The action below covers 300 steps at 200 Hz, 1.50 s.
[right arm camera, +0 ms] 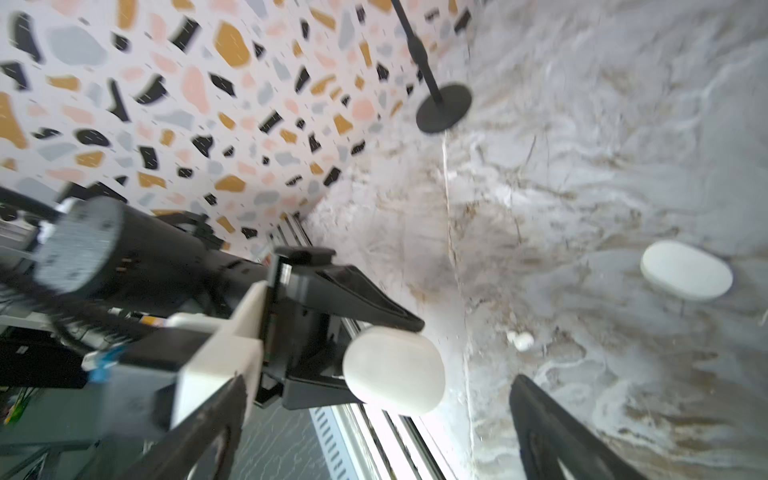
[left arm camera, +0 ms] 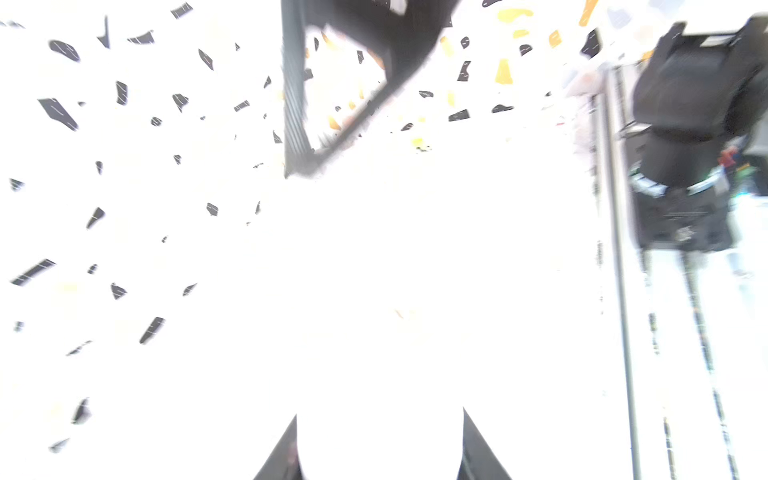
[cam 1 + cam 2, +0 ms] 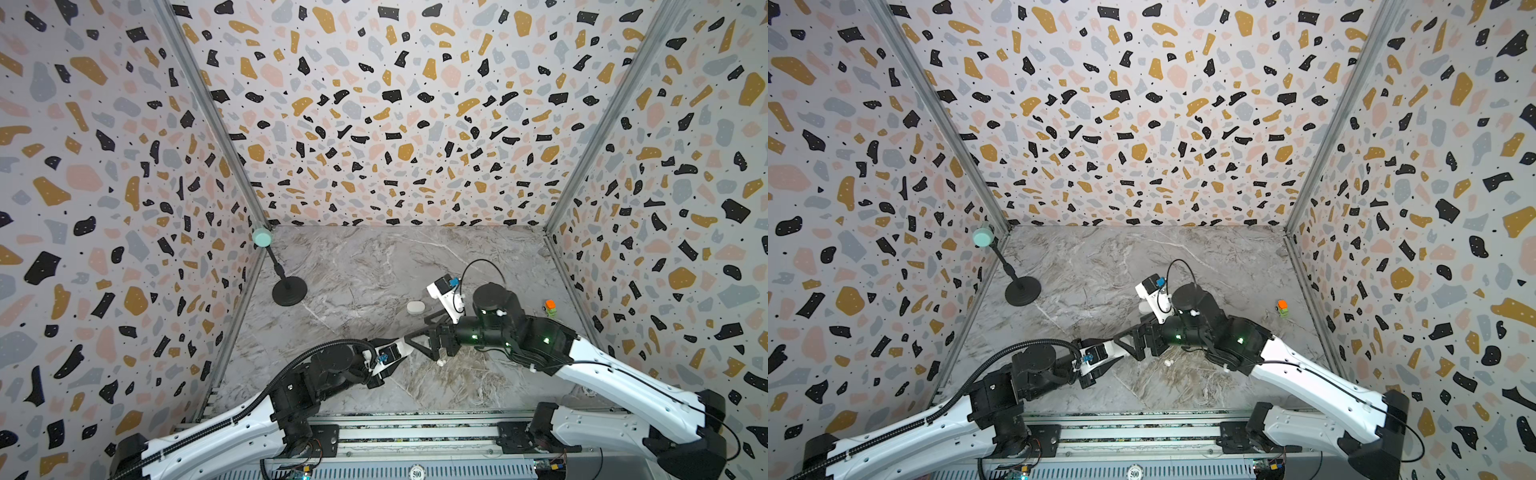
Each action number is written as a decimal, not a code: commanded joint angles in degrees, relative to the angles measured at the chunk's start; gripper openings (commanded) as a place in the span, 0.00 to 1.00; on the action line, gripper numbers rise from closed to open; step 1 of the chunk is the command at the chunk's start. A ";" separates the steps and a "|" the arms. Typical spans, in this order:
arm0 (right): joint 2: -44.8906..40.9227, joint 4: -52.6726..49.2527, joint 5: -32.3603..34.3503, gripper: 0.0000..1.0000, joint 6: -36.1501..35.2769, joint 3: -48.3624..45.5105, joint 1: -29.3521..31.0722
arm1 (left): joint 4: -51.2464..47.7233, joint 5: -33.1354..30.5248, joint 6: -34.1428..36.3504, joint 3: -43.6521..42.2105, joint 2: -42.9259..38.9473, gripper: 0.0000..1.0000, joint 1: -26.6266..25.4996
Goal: Insert the wireless bluetooth earbuds into the charging case
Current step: 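Open the right gripper and withdraw it while the left gripper keeps the case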
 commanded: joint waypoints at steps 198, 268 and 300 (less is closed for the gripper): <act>-16.02 16.26 -9.14 0.98 -14.23 -22.11 4.12 | -2.04 22.22 -17.13 4.06 -1.59 0.00 0.77; -11.71 15.74 -5.49 0.97 -16.29 -20.75 7.83 | -1.77 23.54 -16.84 3.92 -1.01 0.00 0.86; -11.06 15.49 -2.76 0.97 -16.75 -20.37 8.84 | -1.58 24.33 -16.80 3.74 -0.96 0.00 0.86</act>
